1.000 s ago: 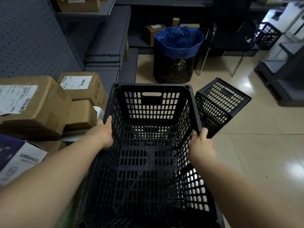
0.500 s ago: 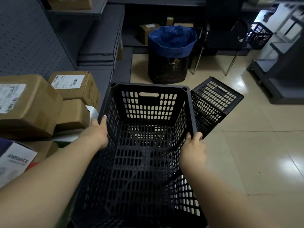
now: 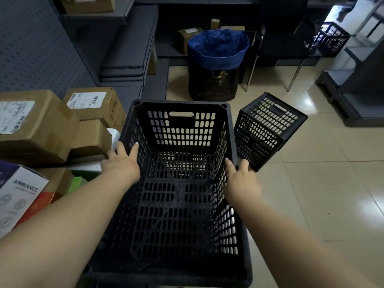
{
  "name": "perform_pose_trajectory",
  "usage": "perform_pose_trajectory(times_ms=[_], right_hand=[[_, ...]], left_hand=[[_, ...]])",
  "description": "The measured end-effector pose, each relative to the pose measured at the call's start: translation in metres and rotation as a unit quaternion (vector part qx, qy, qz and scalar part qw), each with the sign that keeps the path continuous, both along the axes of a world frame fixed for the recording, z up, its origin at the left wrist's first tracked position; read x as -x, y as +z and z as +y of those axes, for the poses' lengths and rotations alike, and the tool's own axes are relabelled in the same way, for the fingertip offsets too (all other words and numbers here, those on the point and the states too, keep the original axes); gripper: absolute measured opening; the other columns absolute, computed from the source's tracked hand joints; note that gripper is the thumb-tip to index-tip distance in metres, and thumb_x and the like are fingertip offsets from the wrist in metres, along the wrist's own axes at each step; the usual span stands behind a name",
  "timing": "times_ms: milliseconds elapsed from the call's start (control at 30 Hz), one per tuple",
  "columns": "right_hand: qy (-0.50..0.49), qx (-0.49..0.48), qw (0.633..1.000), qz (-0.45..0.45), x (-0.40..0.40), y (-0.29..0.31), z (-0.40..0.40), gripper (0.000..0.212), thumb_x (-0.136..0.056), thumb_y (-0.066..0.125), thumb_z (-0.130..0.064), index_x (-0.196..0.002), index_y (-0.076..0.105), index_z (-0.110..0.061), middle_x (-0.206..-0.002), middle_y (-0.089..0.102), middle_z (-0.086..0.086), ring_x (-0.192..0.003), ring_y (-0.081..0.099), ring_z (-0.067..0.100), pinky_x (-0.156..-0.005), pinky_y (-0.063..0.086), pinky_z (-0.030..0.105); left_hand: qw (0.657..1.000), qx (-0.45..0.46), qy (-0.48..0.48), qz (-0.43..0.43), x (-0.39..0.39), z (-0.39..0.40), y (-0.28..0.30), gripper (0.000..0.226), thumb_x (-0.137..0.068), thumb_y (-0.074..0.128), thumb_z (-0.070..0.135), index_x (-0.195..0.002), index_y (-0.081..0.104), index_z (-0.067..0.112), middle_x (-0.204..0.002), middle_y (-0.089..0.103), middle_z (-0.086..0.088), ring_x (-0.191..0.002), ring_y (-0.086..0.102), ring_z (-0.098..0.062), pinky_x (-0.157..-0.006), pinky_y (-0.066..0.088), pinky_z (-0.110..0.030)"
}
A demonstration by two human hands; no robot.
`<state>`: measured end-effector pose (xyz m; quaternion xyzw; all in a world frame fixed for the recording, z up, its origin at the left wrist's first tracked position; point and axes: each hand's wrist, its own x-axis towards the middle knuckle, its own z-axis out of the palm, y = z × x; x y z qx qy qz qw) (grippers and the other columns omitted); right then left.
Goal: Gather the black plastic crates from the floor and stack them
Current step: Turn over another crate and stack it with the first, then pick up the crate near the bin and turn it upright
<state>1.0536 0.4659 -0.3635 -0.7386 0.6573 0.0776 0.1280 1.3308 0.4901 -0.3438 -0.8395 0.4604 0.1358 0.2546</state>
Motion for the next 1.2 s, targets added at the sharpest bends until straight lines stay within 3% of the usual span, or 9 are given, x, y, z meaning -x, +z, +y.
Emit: perform_pose_trajectory(times_ms=[67, 167, 300, 433, 767, 1000, 1200], right_hand=[[0.017, 0.007, 0.999, -0.046, 0.015, 0.007, -0.002, 0.068, -0.093, 0.051, -0.034, -0.151, 0.015, -0.032, -0.128, 0.030, 0.008, -0.106, 0.046, 0.029, -0.078, 0.046, 0.038], [0.058, 0.040, 0.996, -0.059, 0.041, 0.021, -0.014, 0.064, -0.092, 0.045, -0.054, -0.148, 0.025, -0.030, -0.126, 0.035, 0.007, -0.109, 0.048, 0.030, -0.080, 0.046, 0.039], [0.077, 0.079, 0.992, -0.057, 0.097, 0.042, -0.049, 0.057, -0.095, 0.035, -0.056, -0.141, 0.039, -0.024, -0.129, 0.041, 0.007, -0.112, 0.049, 0.030, -0.082, 0.044, 0.039], [0.061, 0.124, 0.989, -0.047, 0.185, 0.062, -0.091, 0.047, -0.095, 0.039, -0.051, -0.132, 0.048, -0.023, -0.123, 0.046, 0.006, -0.110, 0.050, 0.030, -0.078, 0.046, 0.039], [-0.025, 0.142, 0.989, 0.015, 0.407, 0.073, -0.177, 0.049, -0.091, 0.041, -0.056, -0.126, 0.053, -0.023, -0.121, 0.045, 0.007, -0.108, 0.051, 0.030, -0.077, 0.044, 0.037], [-0.065, 0.119, 0.991, 0.020, 0.482, 0.071, -0.254, 0.054, -0.092, 0.037, -0.058, -0.130, 0.051, -0.023, -0.125, 0.044, 0.006, -0.110, 0.049, 0.029, -0.080, 0.043, 0.038], [-0.064, 0.124, 0.990, 0.019, 0.514, 0.076, -0.373, 0.054, -0.092, 0.036, -0.057, -0.134, 0.049, -0.024, -0.127, 0.045, 0.005, -0.110, 0.048, 0.028, -0.081, 0.043, 0.038]], left_hand=[[0.997, 0.035, -0.062, -0.021, 0.029, -0.005, 0.007, 0.083, -0.092, 0.049, 0.017, -0.151, -0.009, 0.029, -0.155, -0.003, -0.013, -0.138, 0.015, -0.037, -0.103, 0.033, -0.044], [0.984, 0.107, -0.142, -0.014, 0.084, -0.027, 0.020, 0.072, -0.092, 0.048, 0.023, -0.152, 0.009, 0.026, -0.151, 0.018, -0.010, -0.134, 0.026, -0.033, -0.103, 0.033, -0.044], [0.958, 0.205, -0.202, 0.020, 0.174, -0.074, 0.042, 0.054, -0.092, 0.046, 0.022, -0.144, 0.031, 0.022, -0.139, 0.038, -0.008, -0.122, 0.042, -0.030, -0.094, 0.038, -0.043], [0.947, 0.238, -0.210, 0.044, 0.261, -0.123, 0.059, 0.041, -0.098, 0.037, 0.029, -0.136, 0.042, 0.017, -0.131, 0.046, -0.011, -0.118, 0.046, -0.032, -0.091, 0.039, -0.044], [0.940, 0.203, -0.261, 0.079, 0.455, -0.213, 0.046, 0.047, -0.096, 0.038, 0.041, -0.139, 0.040, 0.021, -0.135, 0.046, -0.010, -0.124, 0.044, -0.030, -0.098, 0.035, -0.042], [0.926, 0.223, -0.294, 0.076, 0.522, -0.326, 0.050, 0.051, -0.096, 0.037, 0.044, -0.142, 0.037, 0.022, -0.136, 0.046, -0.009, -0.124, 0.045, -0.030, -0.098, 0.037, -0.043], [0.916, 0.232, -0.316, 0.083, 0.569, -0.451, 0.047, 0.049, -0.096, 0.037, 0.045, -0.137, 0.042, 0.019, -0.131, 0.049, -0.010, -0.119, 0.049, -0.030, -0.092, 0.040, -0.043]])
